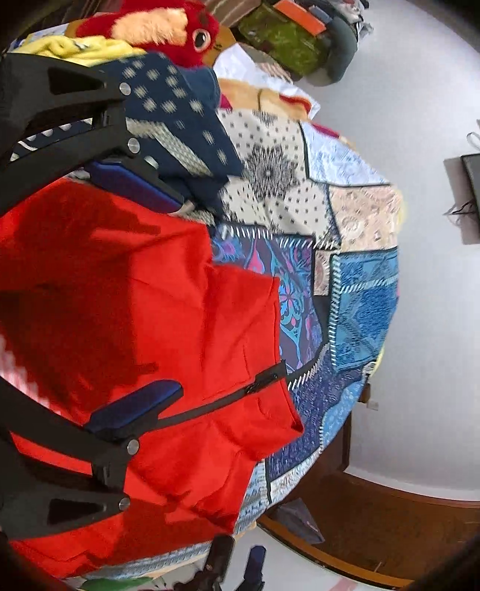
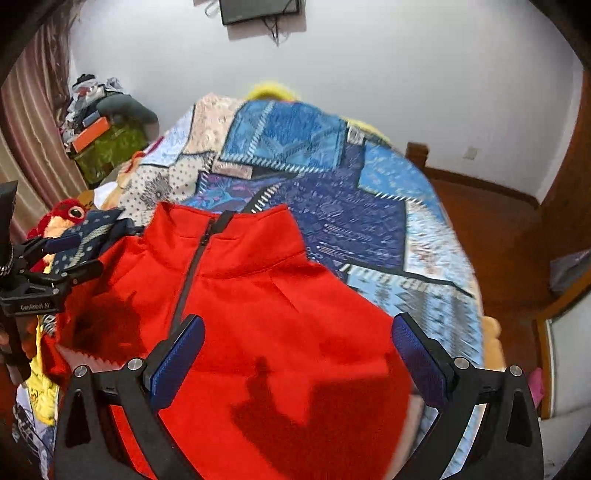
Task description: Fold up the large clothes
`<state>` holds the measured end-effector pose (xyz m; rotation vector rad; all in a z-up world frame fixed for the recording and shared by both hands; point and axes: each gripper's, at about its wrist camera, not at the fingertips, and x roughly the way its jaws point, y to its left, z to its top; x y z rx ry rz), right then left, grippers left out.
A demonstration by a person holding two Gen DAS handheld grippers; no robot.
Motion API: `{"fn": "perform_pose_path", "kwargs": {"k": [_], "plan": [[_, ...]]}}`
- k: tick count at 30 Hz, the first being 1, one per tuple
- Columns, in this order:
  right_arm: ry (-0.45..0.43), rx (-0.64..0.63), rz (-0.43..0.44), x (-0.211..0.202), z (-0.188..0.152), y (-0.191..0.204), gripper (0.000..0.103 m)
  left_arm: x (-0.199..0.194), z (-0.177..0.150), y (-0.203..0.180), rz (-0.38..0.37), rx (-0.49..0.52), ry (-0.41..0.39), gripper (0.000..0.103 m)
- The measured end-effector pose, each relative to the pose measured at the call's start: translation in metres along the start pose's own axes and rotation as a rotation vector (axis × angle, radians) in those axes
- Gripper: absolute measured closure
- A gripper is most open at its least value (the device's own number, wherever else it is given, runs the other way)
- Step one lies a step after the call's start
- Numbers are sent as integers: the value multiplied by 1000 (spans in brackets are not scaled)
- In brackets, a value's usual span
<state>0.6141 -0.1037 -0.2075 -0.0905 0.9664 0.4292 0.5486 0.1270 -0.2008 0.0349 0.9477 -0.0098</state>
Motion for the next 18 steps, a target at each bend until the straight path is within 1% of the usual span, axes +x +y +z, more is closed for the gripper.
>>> {"fn": "perform_pose_path", "kwargs": {"k": [1, 3, 4, 6, 8, 10, 11, 12, 13, 14, 15, 16, 17, 18], "plan": [[15, 11, 11, 15, 3, -1, 3, 10, 5, -1, -6, -5, 12, 11], [32, 33, 60, 44, 9, -5, 3, 36, 14, -2, -32, -19, 52, 11], [49, 43, 73, 55, 11, -6, 3, 47, 18, -3, -46, -24, 71, 11], [80, 62, 94, 83, 18, -6, 3, 70, 23, -3, -102, -44, 116, 11], [101, 72, 108, 104, 25, -5, 3, 91, 27, 0, -113, -82, 164, 9], [108, 91, 116, 120, 31, -4, 3, 101, 29, 8, -168, -166, 160, 7], [96, 115, 138, 126, 34, -5, 3, 105, 30, 13, -193, -212, 158, 7], [90, 132, 149, 128, 34, -5, 6, 106, 30, 15, -198, -235, 148, 7], [75, 146, 154, 128, 35, -5, 11, 106, 31, 15, -198, -243, 133, 8], [53, 137, 163, 126, 36, -2, 27, 104, 31, 15, -192, -239, 113, 15], [36, 129, 165, 122, 36, 2, 43, 102, 31, 14, -185, -230, 95, 20], [28, 125, 163, 119, 35, 4, 51, 99, 31, 13, -181, -219, 78, 30], [24, 117, 165, 116, 35, 7, 67, 93, 30, 11, -181, -211, 53, 44], [19, 103, 167, 111, 34, 11, 82, 89, 30, 10, -184, -205, 41, 52]]}}
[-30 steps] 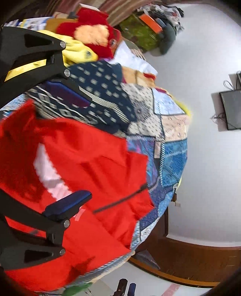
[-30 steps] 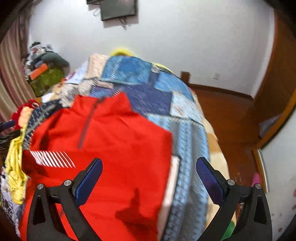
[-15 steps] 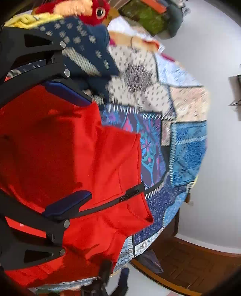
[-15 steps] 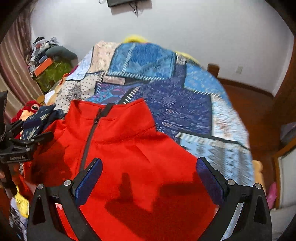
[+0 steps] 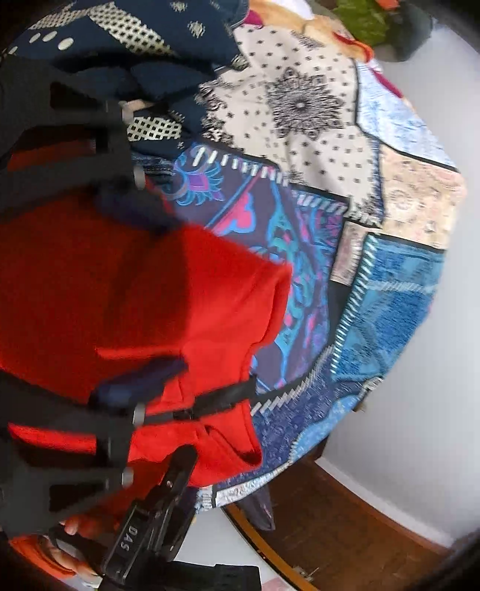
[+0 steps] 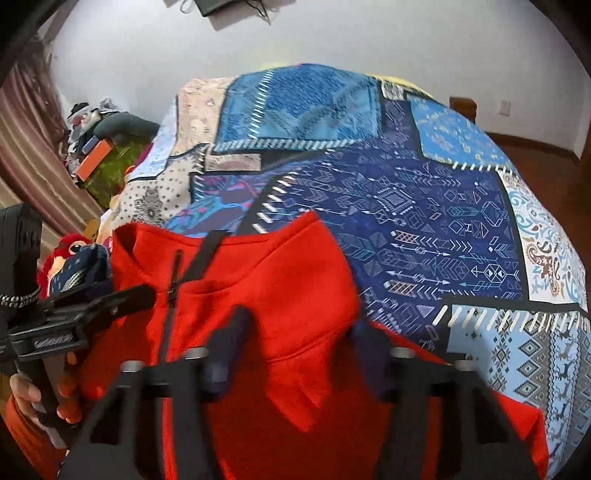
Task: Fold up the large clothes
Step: 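Grasp the collar with both tools and fold it toward the hem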
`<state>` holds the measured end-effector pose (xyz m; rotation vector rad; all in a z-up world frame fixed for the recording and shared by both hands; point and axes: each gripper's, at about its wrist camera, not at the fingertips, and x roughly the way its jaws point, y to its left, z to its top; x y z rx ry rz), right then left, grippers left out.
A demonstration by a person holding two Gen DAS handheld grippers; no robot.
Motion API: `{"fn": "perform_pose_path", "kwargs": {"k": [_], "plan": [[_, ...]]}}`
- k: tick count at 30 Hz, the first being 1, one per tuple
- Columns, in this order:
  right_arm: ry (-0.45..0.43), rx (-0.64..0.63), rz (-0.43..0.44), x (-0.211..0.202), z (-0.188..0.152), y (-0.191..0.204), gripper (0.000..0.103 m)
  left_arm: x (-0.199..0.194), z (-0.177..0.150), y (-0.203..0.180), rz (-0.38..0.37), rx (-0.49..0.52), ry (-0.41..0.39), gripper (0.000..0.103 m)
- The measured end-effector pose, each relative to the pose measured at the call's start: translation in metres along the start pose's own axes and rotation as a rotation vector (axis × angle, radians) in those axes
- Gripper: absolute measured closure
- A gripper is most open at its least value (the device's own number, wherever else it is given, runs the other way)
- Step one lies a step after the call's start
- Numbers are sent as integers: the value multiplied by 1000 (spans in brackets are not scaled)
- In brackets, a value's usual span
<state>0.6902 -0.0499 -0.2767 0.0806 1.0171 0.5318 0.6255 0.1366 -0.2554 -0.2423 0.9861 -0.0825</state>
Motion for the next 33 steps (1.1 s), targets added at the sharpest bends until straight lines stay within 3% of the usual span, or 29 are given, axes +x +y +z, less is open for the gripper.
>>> {"fn": "perform_pose_path", "kwargs": {"k": [1, 2, 5, 13, 20, 27, 32, 33], "plan": [[-4, -8, 4, -5, -1, 4, 87, -4, 0, -2, -11, 8, -4, 71], [-11, -16, 8, -11, -3, 7, 92, -8, -1, -6, -17, 17, 2, 82], [-47, -36, 12, -37, -6, 19, 95, -32, -5, -24, 24, 71, -28, 89], [-174, -108, 60, -160, -31, 56, 96, -146, -36, -62, 11, 228, -142, 89], [-167, -134, 89, -229, -103, 79, 96, -208, -119, -84, -21, 316, -130, 89], [-82, -140, 94, -239, -189, 92, 96, -204, -207, -85, 1, 372, -58, 88], [9, -127, 50, -224, -240, 87, 95, -176, -265, -72, 51, 384, 82, 66], [24, -116, 37, -222, -248, 85, 95, -171, -274, -69, 66, 389, 107, 66]]}}
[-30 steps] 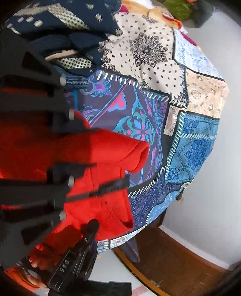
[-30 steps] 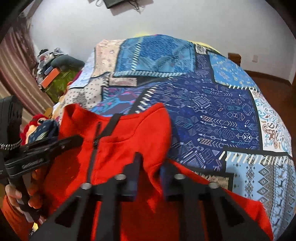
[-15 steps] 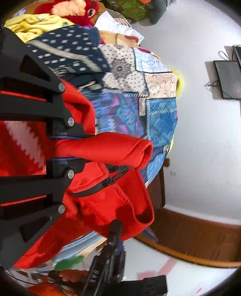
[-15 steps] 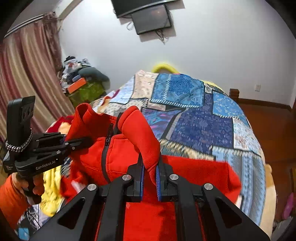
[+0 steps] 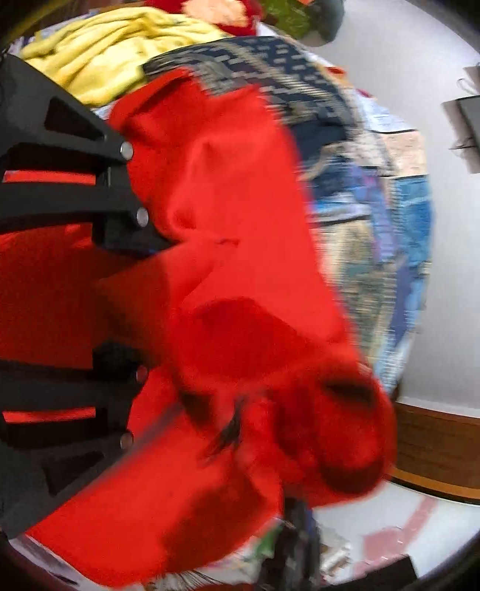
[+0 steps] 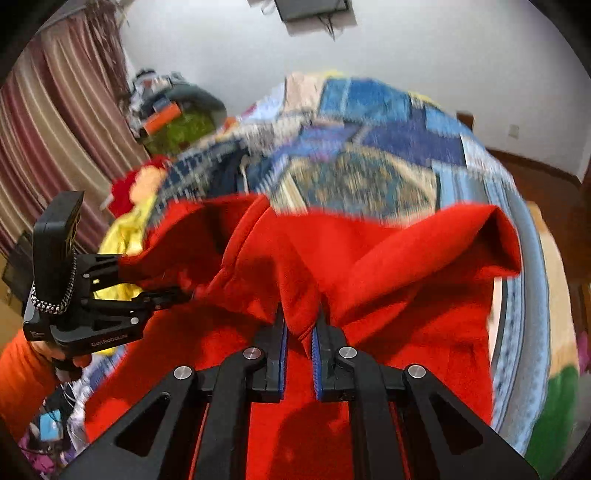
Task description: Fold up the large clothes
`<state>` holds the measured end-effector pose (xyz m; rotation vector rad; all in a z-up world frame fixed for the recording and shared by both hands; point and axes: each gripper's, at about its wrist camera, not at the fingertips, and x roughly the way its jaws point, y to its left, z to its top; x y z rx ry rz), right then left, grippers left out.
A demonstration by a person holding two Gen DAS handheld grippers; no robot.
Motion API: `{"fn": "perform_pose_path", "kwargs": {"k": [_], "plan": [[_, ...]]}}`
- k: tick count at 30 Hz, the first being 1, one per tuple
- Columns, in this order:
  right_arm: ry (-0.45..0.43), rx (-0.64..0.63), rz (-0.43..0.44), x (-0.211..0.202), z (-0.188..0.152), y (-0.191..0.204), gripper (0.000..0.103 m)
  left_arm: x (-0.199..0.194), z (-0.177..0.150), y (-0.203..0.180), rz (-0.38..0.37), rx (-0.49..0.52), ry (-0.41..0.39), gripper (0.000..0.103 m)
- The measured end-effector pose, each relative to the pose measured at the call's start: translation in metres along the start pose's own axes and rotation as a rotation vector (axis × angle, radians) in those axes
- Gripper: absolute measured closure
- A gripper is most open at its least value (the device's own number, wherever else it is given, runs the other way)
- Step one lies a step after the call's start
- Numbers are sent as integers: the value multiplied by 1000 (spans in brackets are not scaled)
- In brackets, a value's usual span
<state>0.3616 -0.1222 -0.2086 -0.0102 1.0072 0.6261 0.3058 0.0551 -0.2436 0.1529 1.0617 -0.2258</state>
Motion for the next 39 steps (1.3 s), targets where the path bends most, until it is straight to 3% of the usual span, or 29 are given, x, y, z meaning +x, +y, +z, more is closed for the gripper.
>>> {"fn": "perform_pose_path", "kwargs": {"k": [2, 6, 10, 19, 24, 28, 33, 36, 39], "plan": [[52, 17, -13, 6, -15, -5, 95, 14, -22, -1, 27, 15, 63, 63], [124, 69, 46, 3, -37, -11, 95, -2, -48, 6, 16, -41, 18, 43], [132, 20, 52, -18, -47, -7, 95, -24, -61, 13, -17, -54, 23, 42], [56, -127, -128, -73, -45, 3, 95, -91, -59, 14, 80, 14, -91, 27], [-2, -70, -109, -95, -32, -11, 95, -107, -35, 32, 136, -28, -166, 18], [-14, -43, -110, -80, -12, -9, 95, -88, -13, 39, 146, -56, -160, 18], [26, -66, -149, -30, 2, 4, 94, -35, 3, 35, 154, -65, -79, 18], [62, -56, -267, 5, 1, -5, 95, -1, 0, 36, 194, -69, -15, 18], [125, -6, -326, 29, -7, -29, 95, 25, -12, 45, 203, -90, 49, 17]]}}
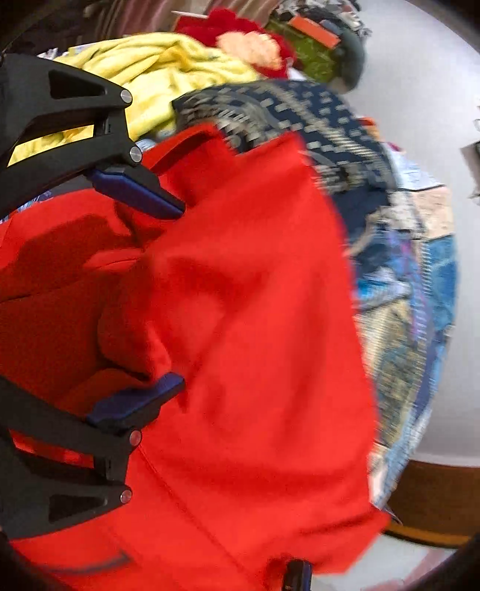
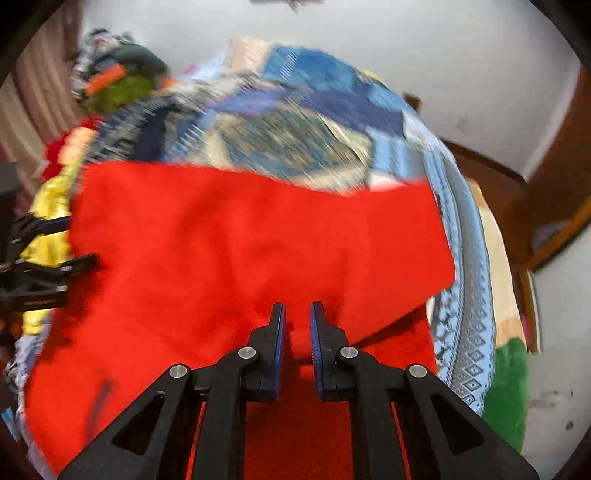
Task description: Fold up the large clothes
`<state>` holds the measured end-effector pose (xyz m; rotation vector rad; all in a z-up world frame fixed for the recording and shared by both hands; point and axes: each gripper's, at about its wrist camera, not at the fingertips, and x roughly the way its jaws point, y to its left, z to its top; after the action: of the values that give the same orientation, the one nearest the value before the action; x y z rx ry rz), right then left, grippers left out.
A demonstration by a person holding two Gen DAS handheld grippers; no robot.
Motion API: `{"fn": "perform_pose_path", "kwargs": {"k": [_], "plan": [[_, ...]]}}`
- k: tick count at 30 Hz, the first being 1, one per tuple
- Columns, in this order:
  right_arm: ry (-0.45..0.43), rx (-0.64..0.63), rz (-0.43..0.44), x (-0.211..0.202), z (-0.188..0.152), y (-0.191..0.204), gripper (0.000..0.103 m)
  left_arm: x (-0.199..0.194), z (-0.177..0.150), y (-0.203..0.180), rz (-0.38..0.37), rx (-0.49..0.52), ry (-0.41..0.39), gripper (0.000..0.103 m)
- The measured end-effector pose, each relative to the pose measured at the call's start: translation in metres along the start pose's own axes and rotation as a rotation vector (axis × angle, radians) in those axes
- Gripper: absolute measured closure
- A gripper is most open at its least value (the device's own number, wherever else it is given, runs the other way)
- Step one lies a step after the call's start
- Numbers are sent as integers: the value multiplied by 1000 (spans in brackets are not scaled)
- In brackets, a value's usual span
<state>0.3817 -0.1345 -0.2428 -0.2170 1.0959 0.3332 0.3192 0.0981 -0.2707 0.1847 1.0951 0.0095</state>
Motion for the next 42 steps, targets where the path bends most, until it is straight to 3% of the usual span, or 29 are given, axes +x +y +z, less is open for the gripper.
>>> {"fn": "perform_pose_path", "kwargs": {"k": [5, 7, 11, 13, 14, 15, 17, 20, 27, 34, 42], "plan": [[50, 50, -98, 23, -28, -46, 95, 8, -10, 17, -41, -64, -26, 6], [33, 77, -38, 19, -37, -62, 94, 12, -12, 22, -58, -94, -27, 2], [45, 109, -113, 7, -51, -84, 94, 15, -17, 27, -85, -159, -25, 1], [49, 111, -161, 3, -62, -90, 76, 14, -19, 27, -87, -172, -23, 1], [45, 111, -202, 0, -66, -94, 34, 14, -20, 27, -84, -176, -20, 1], [38, 115, -266, -2, -71, -99, 2, 13, -20, 27, -79, -176, -18, 1], [25, 133, -291, -9, -81, -109, 1, 9, -21, 27, -63, -174, -12, 1], [13, 208, -199, -33, -93, -124, 1, -8, -21, 28, -25, -166, -25, 2], [-89, 212, -75, -96, -107, -113, 1, -68, -43, 44, 38, -99, -114, 2], [-105, 207, 94, -118, -137, -78, 1, -86, -92, 76, -27, -185, -72, 2], [-26, 282, 180, -91, -173, -66, 3, -65, -167, 89, -160, -322, 45, 2]]}}
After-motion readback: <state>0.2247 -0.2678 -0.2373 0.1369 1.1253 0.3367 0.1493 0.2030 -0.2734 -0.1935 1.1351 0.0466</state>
